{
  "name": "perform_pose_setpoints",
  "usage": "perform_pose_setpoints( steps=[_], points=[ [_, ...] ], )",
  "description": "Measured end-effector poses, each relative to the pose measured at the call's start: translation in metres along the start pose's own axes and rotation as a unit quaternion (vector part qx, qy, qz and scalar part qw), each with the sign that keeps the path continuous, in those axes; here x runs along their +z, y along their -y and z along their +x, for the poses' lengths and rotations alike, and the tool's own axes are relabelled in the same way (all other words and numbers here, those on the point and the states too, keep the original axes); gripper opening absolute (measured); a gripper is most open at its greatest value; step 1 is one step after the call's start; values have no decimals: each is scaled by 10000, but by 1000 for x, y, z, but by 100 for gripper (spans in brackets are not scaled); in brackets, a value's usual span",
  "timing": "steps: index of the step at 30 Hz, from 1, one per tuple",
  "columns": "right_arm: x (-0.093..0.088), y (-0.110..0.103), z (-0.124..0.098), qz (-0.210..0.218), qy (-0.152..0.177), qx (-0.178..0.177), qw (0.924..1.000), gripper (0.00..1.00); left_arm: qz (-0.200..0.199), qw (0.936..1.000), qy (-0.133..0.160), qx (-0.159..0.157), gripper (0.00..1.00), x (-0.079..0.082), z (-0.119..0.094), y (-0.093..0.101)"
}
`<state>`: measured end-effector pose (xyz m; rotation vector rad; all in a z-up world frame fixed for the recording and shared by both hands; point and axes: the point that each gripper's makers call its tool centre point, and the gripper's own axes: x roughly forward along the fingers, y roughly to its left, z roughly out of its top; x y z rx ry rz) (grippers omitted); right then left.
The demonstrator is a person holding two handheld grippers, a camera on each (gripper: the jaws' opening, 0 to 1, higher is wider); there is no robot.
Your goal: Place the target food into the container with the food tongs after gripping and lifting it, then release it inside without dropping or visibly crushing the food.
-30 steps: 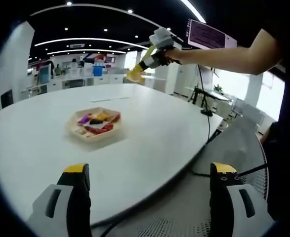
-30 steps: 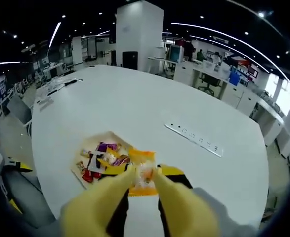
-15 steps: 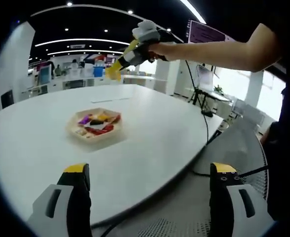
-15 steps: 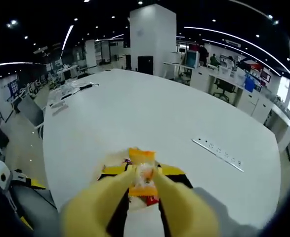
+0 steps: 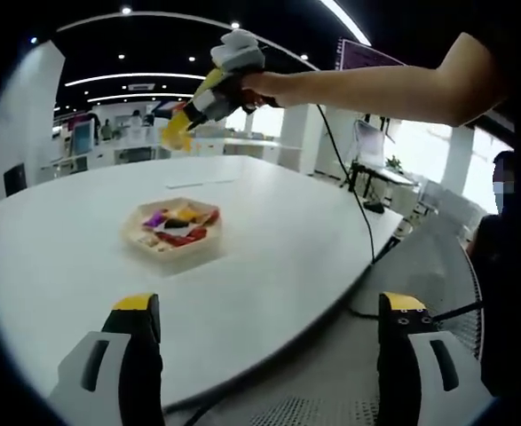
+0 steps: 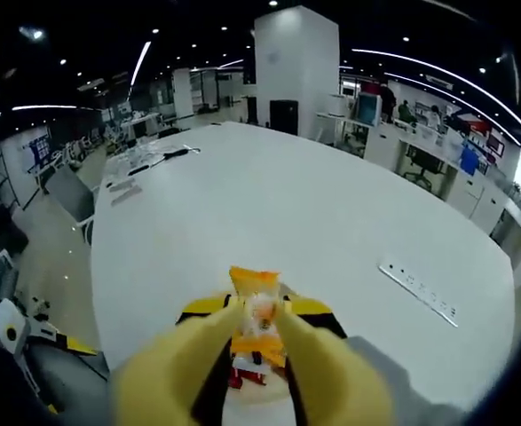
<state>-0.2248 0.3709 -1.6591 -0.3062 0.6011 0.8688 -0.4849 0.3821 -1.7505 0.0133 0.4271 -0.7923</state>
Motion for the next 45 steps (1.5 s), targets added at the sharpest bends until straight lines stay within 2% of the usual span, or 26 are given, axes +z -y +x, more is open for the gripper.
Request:
perform_pose_setpoints(
  steps=[7,10,17,25,30,34,40,45],
  points=[
    [-7,-5,6,-104,-165,54,9998,23,-35,9999,75,93,99,2,0,-4],
    [-6,-7,6,-148,-143,91,9997,26,-44,9998,96,147,99,3,-1,-6],
    [-1,-4,6,-199,-48,51,9998,27,-60,9996,116,265,99,4,-1,-10],
    [-3,9,-8,-198,7,-136,9997,27,-37,9996,86,253,99,3,0,-10],
    [-11,20,-23,-70,46,-280,9996,27,-24,9998,64,206,99,2,0,-8],
    [-26,28,-36,49,42,-402,9992,27,-1,9999,20,160,99,0,0,-7],
    [-72,38,-70,297,-31,-671,9973,27,26,10000,-64,67,99,-1,1,-4],
    [-105,29,-97,396,-63,-718,9966,27,54,9999,-149,-52,99,-2,2,-1]
  ],
)
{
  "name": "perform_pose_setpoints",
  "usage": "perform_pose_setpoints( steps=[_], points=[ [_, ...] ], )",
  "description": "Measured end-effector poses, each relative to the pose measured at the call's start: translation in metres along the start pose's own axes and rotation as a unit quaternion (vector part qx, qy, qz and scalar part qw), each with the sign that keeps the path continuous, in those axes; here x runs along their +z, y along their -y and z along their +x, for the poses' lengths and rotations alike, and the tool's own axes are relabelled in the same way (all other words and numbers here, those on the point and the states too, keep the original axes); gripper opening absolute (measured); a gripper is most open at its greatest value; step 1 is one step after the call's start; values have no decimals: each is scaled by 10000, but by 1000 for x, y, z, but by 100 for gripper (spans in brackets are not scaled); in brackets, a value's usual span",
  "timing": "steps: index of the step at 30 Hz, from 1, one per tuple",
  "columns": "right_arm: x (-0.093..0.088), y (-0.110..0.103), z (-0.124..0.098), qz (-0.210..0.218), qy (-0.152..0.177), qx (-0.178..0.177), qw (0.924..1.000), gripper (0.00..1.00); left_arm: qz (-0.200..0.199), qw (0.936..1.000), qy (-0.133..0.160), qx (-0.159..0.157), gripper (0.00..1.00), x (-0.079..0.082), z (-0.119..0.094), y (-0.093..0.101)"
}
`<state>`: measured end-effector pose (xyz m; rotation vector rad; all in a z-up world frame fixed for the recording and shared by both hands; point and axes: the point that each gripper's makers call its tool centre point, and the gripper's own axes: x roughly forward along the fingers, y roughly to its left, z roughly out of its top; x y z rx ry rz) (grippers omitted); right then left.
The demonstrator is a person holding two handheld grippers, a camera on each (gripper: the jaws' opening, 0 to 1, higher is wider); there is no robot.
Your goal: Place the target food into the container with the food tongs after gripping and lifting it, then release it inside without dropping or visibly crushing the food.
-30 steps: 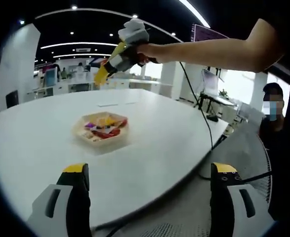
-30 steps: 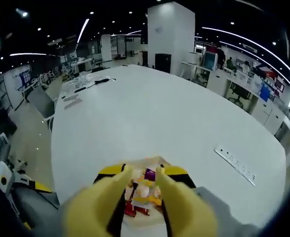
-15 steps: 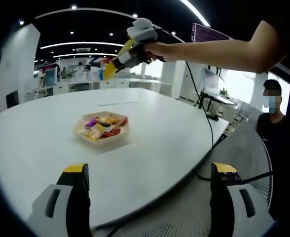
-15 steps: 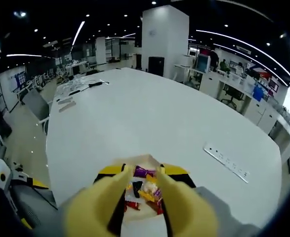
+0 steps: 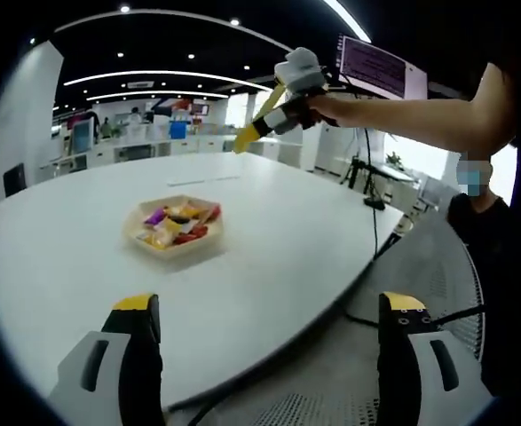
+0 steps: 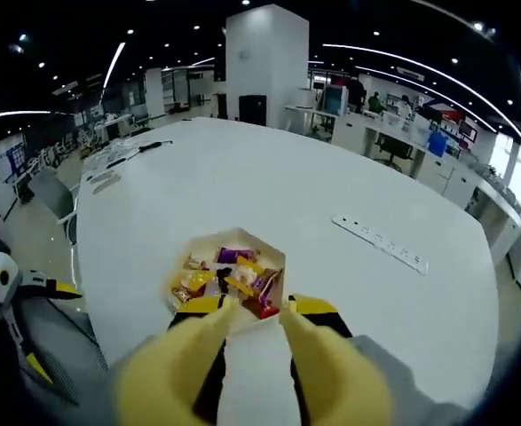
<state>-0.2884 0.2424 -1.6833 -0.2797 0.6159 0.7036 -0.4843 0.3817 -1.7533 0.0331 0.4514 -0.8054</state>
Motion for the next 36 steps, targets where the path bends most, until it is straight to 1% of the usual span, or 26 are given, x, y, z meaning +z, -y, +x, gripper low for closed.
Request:
perform_pose_setpoints(
  steps=[1,3,4,5,8,9,10,12,13,15,16,17,19,21,23,25,26,27,28,29,30,31,32,33,35,36],
  points=[
    [-3,-1,-2,14,8,8,10000,27,20,10000,-26,-30,99,0,0,1],
    [-16,-5,-11,48,0,8,10000,27,39,9999,-66,-80,99,-1,0,3],
    [-25,-11,-17,78,10,53,10000,27,57,9999,-82,-99,99,-1,0,3],
    [-29,-16,-20,122,47,113,9999,27,63,9999,-89,-104,99,-1,0,3],
    [-47,-34,-33,294,163,415,9986,27,130,9997,-160,-147,98,0,1,4],
    [-51,-40,-36,376,196,507,9978,27,171,9996,-170,-168,98,1,1,6],
    [-54,-49,-41,474,307,656,9962,27,219,9994,-191,-208,97,4,1,7],
    [-58,-61,-48,629,400,870,9934,27,296,9991,-131,-288,95,12,1,11],
    [-58,-67,-52,636,518,955,9920,27,360,9985,-3,-402,93,23,1,15],
    [-57,-79,-60,789,667,1167,9878,27,448,9974,134,-547,88,39,2,21],
    [-55,-81,-63,836,752,1198,9864,27,471,9969,215,-594,87,46,4,24],
    [-54,-87,-68,921,829,1319,9835,27,505,9961,283,-660,87,55,6,27],
    [-50,-93,-76,961,977,1429,9802,27,553,9952,360,-717,86,65,9,31],
    [-48,-99,-82,997,1015,1598,9769,27,519,9919,574,-1011,82,83,12,45],
    [-42,-107,-90,1004,1142,1728,9731,27,512,9896,634,-1188,78,90,13,53],
    [-34,-119,-101,1019,1285,1981,9664,27,524,9861,687,-1420,72,97,14,63],
    [-28,-127,-107,1043,1400,2119,9616,27,452,9831,689,-1637,68,100,14,70],
    [-25,-132,-111,1032,1446,2247,9581,27,382,9818,698,-1727,63,103,15,72],
    [-23,-138,-115,1011,1452,2326,9564,27,309,9787,750,-1887,59,107,14,77],
    [-22,-141,-117,992,1460,2363,9555,27,294,9775,770,-1939,55,110,13,79],
    [-20,-152,-123,970,1462,2575,9502,28,244,9750,827,-2048,50,116,12,82],
    [-19,-155,-125,962,1475,2639,9484,28,157,9727,839,-2158,46,119,11,85],
    [-17,-159,-128,949,1521,2688,9464,28,64,9695,841,-2301,41,122,9,88],
    [-16,-165,-131,990,1521,2843,9414,28,-73,9652,875,-2464,34,127,6,92],
    [-13,-170,-135,1003,1576,2925,9378,28,-345,9567,976,-2721,24,136,0,97],
    [-13,-171,-136,1025,1570,2978,9360,28,-411,9538,1012,-2798,19,139,-2,99]
  ],
)
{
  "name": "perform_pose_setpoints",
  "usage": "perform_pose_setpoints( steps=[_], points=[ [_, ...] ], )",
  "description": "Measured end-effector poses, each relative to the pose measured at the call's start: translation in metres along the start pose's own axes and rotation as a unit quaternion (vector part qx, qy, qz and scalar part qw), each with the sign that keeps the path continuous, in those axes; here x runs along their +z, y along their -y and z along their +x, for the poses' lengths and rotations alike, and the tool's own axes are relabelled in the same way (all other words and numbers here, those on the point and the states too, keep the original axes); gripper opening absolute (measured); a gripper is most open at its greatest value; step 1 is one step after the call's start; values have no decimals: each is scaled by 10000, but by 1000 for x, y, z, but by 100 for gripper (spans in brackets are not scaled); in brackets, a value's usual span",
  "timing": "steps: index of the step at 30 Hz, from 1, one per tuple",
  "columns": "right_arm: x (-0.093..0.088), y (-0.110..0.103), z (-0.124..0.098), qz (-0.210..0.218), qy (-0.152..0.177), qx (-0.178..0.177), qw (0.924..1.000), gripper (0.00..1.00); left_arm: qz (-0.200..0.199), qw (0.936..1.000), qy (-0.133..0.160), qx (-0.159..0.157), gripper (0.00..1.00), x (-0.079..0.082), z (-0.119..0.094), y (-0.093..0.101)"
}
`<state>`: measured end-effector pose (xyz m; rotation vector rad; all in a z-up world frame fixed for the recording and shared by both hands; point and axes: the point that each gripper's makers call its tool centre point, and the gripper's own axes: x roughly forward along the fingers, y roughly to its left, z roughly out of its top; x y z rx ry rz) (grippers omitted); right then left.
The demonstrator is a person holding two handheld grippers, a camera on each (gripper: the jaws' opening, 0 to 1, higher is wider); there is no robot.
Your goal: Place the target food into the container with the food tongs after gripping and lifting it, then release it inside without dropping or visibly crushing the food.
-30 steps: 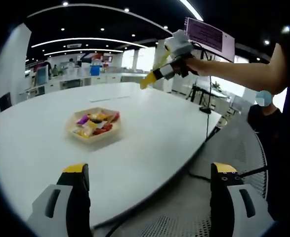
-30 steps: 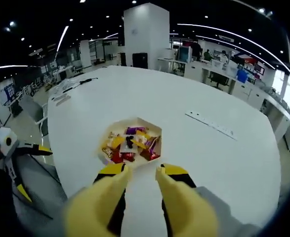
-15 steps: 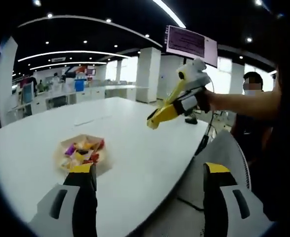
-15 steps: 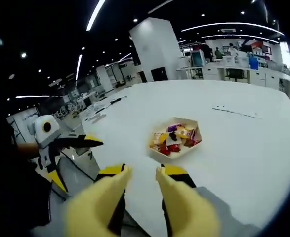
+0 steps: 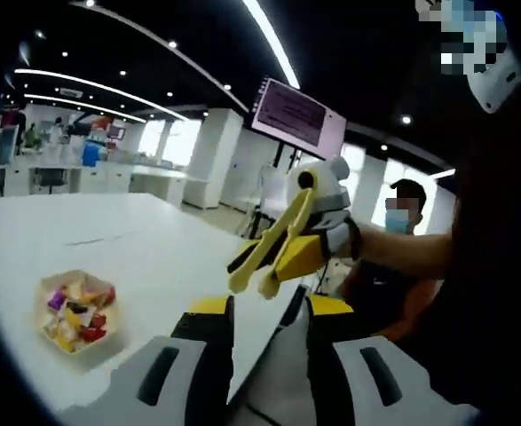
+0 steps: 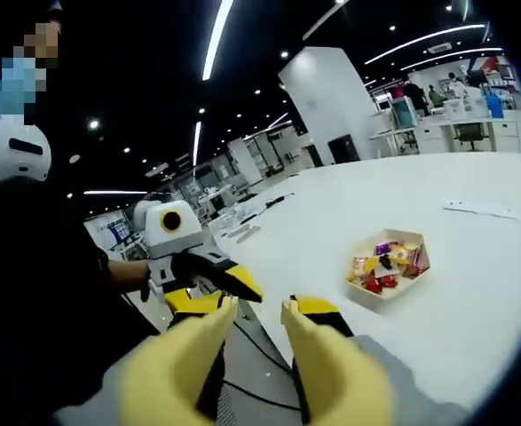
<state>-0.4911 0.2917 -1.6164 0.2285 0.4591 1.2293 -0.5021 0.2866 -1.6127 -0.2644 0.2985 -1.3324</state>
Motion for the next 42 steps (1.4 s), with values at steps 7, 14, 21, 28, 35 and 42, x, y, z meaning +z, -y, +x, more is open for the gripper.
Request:
perform_pose_setpoints(
  steps=[7,14,21,28,35,42],
  points=[
    [12,-26,1,176,189,512,9984,28,-149,9995,89,-272,11,8,-1,9],
    [20,-37,-1,349,354,840,9952,28,-430,9957,273,-772,3,18,-2,27],
    [19,-41,-2,292,419,1057,9931,29,-350,9945,244,-959,1,19,-2,33],
    [24,-38,-9,219,588,1228,9904,31,-304,9925,339,-1134,0,23,-2,38],
    [19,-30,-14,263,513,1273,9902,31,-325,9920,217,-1197,0,20,-3,37],
    [15,-25,-18,283,517,1157,9915,29,-268,9932,165,-1117,0,18,-6,32]
  ],
)
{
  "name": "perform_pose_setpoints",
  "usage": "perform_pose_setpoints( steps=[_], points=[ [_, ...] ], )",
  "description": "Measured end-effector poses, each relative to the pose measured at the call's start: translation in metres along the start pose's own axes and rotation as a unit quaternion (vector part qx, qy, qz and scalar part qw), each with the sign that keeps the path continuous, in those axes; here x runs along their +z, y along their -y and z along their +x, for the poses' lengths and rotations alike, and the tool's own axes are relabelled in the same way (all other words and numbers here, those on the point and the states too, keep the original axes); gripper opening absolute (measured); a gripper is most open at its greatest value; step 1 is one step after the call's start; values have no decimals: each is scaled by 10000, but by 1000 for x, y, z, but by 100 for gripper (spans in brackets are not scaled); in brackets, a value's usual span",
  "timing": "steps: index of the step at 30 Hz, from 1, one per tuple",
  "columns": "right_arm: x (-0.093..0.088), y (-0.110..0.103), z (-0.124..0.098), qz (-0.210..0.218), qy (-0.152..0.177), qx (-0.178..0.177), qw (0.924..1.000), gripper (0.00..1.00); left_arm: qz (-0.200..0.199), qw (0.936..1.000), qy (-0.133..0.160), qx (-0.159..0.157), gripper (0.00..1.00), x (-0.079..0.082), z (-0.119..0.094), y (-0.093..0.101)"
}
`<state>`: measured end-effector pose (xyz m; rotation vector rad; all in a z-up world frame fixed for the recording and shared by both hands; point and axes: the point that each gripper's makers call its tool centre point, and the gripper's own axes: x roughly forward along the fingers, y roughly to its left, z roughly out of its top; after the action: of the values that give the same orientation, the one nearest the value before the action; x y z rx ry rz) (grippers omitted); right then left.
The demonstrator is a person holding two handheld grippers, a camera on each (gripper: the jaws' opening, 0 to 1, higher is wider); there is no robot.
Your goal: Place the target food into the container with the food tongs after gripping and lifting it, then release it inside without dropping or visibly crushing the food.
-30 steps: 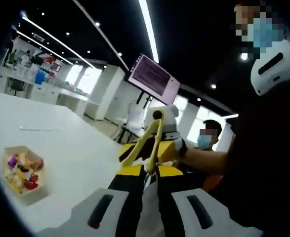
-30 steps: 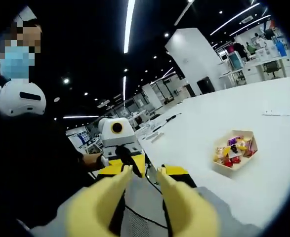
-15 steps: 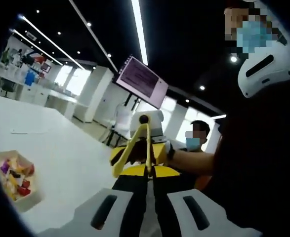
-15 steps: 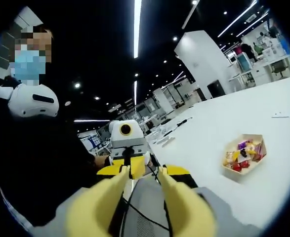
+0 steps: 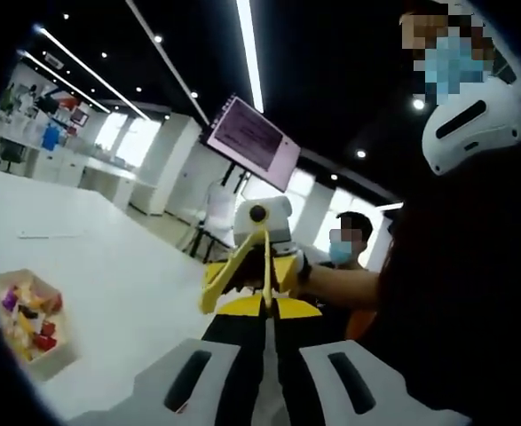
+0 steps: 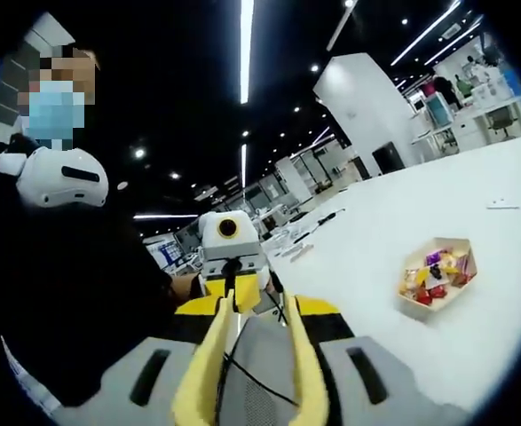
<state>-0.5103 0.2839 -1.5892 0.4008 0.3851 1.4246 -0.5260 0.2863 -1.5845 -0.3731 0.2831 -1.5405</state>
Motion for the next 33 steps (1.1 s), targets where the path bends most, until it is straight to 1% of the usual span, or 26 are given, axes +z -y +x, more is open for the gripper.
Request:
perform_pose_setpoints(
  steps=[4,6,8,11,12,14,15,16,19,21,22,24,26,28,29,30,31,33],
  points=[
    [-7,10,-10,112,-4,-160,9998,28,169,9996,-180,113,0,-7,0,-6],
    [-12,12,-12,168,-31,-245,9996,27,373,9986,-315,209,0,-12,0,-10],
    [-17,15,-17,250,-27,-343,9991,27,454,9978,-411,245,0,-14,1,-12],
    [-19,20,-27,353,57,-458,9983,27,571,9967,-509,278,0,-17,1,-15],
    [-20,19,-26,355,60,-485,9982,25,590,9965,-519,293,0,-17,0,-15],
    [-24,23,-32,354,60,-638,9973,16,718,9948,-563,461,0,-16,-3,-23],
    [-25,23,-34,367,57,-627,9973,15,767,9940,-597,496,0,-16,-5,-25],
    [-26,26,-37,387,74,-703,9967,14,752,9943,-574,488,0,-14,-7,-24],
    [-27,25,-34,436,87,-754,9962,14,836,9931,-616,548,0,-13,-10,-28],
    [-31,31,-36,470,49,-855,9952,14,933,9910,-715,636,0,-16,-12,-33],
    [-33,30,-35,529,30,-887,9946,14,1022,9894,-783,671,0,-18,-13,-34],
    [-36,30,-33,810,75,-908,9925,16,1127,9872,-876,705,0,-21,-14,-36],
    [-37,31,-34,887,127,-933,9916,16,1167,9862,-924,723,0,-23,-15,-37],
    [-40,34,-36,910,100,-1094,9898,16,1217,9848,-976,762,0,-25,-17,-39],
    [-43,38,-39,937,62,-1240,9878,16,1278,9828,-1060,812,0,-29,-18,-43],
    [-46,40,-41,952,40,-1302,9869,16,1293,9820,-1101,832,0,-32,-20,-45],
    [-50,44,-44,1026,-13,-1457,9840,15,1305,9809,-1152,865,0,-36,-21,-49],
    [-55,50,-48,1041,-65,-1632,9811,15,1303,9795,-1237,909,0,-44,-24,-56]
  ],
)
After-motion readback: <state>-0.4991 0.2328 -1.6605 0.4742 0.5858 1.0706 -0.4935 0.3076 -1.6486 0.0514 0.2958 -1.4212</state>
